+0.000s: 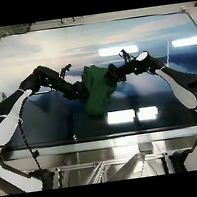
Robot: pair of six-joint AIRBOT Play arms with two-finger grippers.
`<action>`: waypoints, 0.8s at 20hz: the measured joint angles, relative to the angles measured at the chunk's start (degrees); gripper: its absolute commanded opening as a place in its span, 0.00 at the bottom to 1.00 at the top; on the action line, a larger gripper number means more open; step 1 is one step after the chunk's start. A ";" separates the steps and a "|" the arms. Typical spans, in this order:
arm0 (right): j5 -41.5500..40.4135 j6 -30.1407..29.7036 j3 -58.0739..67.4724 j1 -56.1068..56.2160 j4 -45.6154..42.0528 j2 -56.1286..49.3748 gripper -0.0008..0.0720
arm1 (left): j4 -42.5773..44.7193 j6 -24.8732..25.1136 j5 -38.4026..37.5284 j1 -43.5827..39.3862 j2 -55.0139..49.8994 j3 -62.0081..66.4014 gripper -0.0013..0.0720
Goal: Fold the shirts.
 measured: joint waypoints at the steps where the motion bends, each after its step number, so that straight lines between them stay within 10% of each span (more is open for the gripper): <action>1: 0.20 -1.64 -0.04 0.85 1.07 -0.37 0.14 | -0.02 0.00 0.28 -0.02 -0.04 0.07 0.97; 4: 2.82 -9.01 0.83 2.01 8.92 -0.15 0.05 | -0.09 -0.07 0.90 -0.04 -0.09 0.20 0.96; 6: 5.86 -13.49 1.73 1.49 12.98 1.51 0.05 | -0.11 -0.44 1.90 -0.02 -0.11 0.28 0.55; 14: 14.12 -18.51 2.71 -5.33 8.00 16.94 0.05 | -0.52 -0.66 2.25 -0.09 -0.11 0.37 0.55; 15: 15.04 -18.47 2.73 -5.84 6.95 18.69 0.05 | -0.52 -0.66 2.08 -0.37 -0.11 0.37 0.61; 16: 15.72 -18.12 2.73 -6.12 6.21 20.57 0.05 | -0.55 -0.66 2.05 -0.85 -0.11 0.37 0.89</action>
